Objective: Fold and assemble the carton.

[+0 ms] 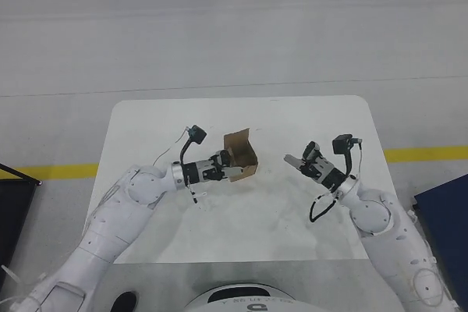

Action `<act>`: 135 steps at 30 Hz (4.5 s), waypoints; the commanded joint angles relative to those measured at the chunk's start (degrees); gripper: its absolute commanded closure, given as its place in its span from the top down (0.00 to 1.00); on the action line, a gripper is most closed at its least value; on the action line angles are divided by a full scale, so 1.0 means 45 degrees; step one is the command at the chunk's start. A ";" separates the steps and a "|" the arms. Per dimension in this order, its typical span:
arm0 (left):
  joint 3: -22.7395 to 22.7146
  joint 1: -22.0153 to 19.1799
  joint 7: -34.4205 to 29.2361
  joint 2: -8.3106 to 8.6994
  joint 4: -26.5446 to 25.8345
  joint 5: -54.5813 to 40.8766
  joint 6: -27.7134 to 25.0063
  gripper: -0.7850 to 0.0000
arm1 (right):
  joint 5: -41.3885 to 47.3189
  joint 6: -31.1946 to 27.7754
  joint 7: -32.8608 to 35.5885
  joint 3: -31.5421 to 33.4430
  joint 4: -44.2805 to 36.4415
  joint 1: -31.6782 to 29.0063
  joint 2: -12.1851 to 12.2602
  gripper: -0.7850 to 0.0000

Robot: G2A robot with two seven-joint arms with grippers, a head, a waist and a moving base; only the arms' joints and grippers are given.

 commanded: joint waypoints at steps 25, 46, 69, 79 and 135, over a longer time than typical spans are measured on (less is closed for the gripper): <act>-0.5617 0.4388 0.1053 0.1318 -0.2333 0.0081 -0.0925 1.00 | -0.0450 0.2633 0.3261 -0.4827 0.3591 0.5688 -0.0999 0.59; -0.5617 0.4388 0.1053 0.1318 -0.2333 0.0081 -0.0925 1.00 | -0.2503 0.5330 0.4953 -0.6530 0.2149 0.6050 -0.1376 0.60; -0.5617 0.4388 0.1053 0.1318 -0.2333 0.0081 -0.0925 1.00 | -0.5828 1.1254 0.5404 -0.4381 -0.3452 0.1707 -0.0875 0.84; -0.5617 0.4388 0.1053 0.1318 -0.2333 0.0081 -0.0925 1.00 | -0.1734 0.5343 0.3005 -0.0894 -0.3100 -0.0980 -0.0396 1.00; 0.1978 -0.1114 -0.3651 -0.0348 -0.2984 0.5011 0.8326 0.40 | 0.2053 0.1035 0.3937 -0.2145 0.0546 0.1350 -0.0375 1.00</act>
